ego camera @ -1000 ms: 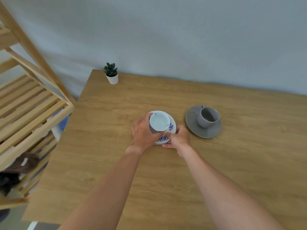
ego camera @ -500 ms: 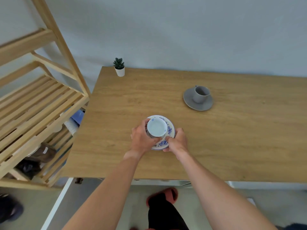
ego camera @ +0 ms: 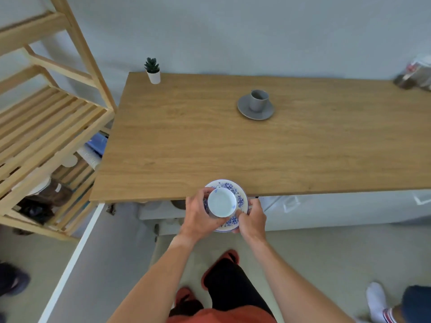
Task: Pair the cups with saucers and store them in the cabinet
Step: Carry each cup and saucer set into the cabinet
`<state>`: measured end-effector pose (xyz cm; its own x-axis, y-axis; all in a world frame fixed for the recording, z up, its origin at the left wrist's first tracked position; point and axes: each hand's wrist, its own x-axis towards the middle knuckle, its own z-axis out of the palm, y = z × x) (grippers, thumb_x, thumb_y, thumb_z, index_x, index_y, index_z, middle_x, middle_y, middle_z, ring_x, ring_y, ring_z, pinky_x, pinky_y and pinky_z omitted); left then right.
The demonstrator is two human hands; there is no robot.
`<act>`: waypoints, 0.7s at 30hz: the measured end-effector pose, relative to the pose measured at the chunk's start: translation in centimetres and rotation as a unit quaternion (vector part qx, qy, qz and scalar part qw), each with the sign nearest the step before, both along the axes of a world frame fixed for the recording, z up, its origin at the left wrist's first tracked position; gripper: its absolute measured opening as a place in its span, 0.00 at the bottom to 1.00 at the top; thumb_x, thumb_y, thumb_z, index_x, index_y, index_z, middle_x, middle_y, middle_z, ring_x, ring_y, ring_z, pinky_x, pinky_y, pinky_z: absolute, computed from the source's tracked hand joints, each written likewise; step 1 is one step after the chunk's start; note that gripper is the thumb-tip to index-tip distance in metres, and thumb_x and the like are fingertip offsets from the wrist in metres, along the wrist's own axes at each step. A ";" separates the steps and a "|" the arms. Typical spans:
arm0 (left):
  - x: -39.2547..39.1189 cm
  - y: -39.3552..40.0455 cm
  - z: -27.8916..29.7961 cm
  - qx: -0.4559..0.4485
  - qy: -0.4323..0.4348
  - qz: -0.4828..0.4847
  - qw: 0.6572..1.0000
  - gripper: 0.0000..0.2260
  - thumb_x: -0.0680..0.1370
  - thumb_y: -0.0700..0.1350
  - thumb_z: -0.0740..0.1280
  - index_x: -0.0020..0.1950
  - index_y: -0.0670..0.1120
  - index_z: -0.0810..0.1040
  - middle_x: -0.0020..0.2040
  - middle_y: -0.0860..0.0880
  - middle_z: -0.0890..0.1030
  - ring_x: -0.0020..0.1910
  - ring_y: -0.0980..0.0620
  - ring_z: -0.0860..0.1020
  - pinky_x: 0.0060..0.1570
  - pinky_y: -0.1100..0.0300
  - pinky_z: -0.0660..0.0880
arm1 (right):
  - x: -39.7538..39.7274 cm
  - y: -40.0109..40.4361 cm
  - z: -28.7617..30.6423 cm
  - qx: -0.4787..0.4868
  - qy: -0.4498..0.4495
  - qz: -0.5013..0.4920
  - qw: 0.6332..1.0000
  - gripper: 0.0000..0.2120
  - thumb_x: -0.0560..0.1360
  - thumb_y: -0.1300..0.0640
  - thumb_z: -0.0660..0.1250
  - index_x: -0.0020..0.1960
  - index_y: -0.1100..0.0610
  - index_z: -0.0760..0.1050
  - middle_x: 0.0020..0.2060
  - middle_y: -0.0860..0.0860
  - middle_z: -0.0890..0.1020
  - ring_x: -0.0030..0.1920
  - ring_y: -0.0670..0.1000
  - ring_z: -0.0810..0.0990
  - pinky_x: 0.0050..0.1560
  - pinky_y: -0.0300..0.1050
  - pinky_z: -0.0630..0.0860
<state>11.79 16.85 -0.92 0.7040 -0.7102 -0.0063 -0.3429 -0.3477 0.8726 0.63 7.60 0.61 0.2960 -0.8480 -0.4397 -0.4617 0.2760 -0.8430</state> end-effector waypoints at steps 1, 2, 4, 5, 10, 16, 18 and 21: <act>-0.8 0.3 -0.4 0.009 0.009 -0.002 1.000 0.35 0.57 0.54 0.83 0.60 0.50 0.72 0.54 0.62 0.75 0.53 0.65 0.67 0.49 0.76 0.65 | -1.1 0.4 -0.3 0.004 -0.001 -0.001 1.000 0.09 0.76 0.68 0.63 0.51 0.56 0.71 0.48 0.54 0.79 0.44 0.53 0.83 0.24 0.41 0.78; -1.6 0.6 -0.9 0.019 0.019 -0.004 1.000 0.35 0.57 0.54 0.82 0.59 0.51 0.72 0.55 0.61 0.75 0.54 0.60 0.68 0.48 0.77 0.65 | -2.1 0.7 -0.7 0.008 -0.001 -0.001 1.000 0.09 0.76 0.68 0.63 0.51 0.56 0.71 0.47 0.54 0.79 0.44 0.52 0.83 0.24 0.40 0.77; -3.0 0.9 -2.1 0.034 0.027 -0.012 0.999 0.34 0.58 0.52 0.81 0.59 0.50 0.72 0.55 0.60 0.76 0.55 0.53 0.69 0.50 0.79 0.63 | -3.9 1.0 -1.8 0.012 0.012 0.004 1.000 0.09 0.76 0.68 0.62 0.50 0.55 0.70 0.46 0.54 0.79 0.43 0.52 0.82 0.24 0.39 0.77; -3.8 1.2 -2.8 0.047 0.030 -0.017 0.998 0.33 0.58 0.51 0.81 0.59 0.49 0.72 0.55 0.60 0.75 0.55 0.52 0.69 0.50 0.79 0.62 | -4.7 1.1 -2.4 0.016 0.023 0.008 1.000 0.09 0.76 0.68 0.62 0.50 0.54 0.70 0.46 0.54 0.79 0.43 0.52 0.82 0.24 0.39 0.77; -5.9 1.9 -6.8 0.107 0.087 -0.021 0.990 0.34 0.59 0.51 0.82 0.61 0.50 0.70 0.56 0.57 0.75 0.56 0.55 0.66 0.48 0.82 0.61 | -6.5 1.0 -6.7 0.049 0.060 0.025 0.997 0.08 0.77 0.67 0.63 0.53 0.56 0.70 0.48 0.54 0.78 0.45 0.54 0.83 0.24 0.43 0.80; -4.1 -1.5 -14.2 0.156 0.105 0.017 0.982 0.35 0.59 0.53 0.81 0.61 0.53 0.69 0.57 0.53 0.76 0.60 0.50 0.70 0.51 0.63 0.65 | -4.5 -2.4 -15.0 0.099 0.083 0.025 0.991 0.07 0.78 0.64 0.66 0.55 0.59 0.71 0.50 0.56 0.78 0.47 0.59 0.84 0.23 0.41 0.80; -3.0 -2.9 -17.6 0.159 0.111 0.027 0.981 0.36 0.57 0.54 0.81 0.60 0.55 0.69 0.57 0.52 0.77 0.60 0.49 0.73 0.50 0.59 0.72 | -3.5 -3.9 -18.7 0.112 0.081 0.018 0.990 0.07 0.78 0.64 0.67 0.54 0.57 0.71 0.52 0.59 0.80 0.47 0.59 0.85 0.24 0.42 0.80; -0.8 -6.0 -22.2 0.154 0.097 0.034 0.983 0.36 0.54 0.58 0.77 0.59 0.55 0.70 0.54 0.53 0.78 0.56 0.46 0.76 0.48 0.49 0.79 | -0.6 -7.1 -23.9 0.120 0.079 -0.007 0.990 0.10 0.76 0.66 0.66 0.53 0.54 0.72 0.53 0.58 0.80 0.47 0.58 0.84 0.24 0.42 0.80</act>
<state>11.00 10.82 -23.08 0.7147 -0.6047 -0.3516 -0.1477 -0.6217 0.7692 0.03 0.53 -23.27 0.1966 -0.7168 -0.6690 -0.5766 0.4673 -0.6702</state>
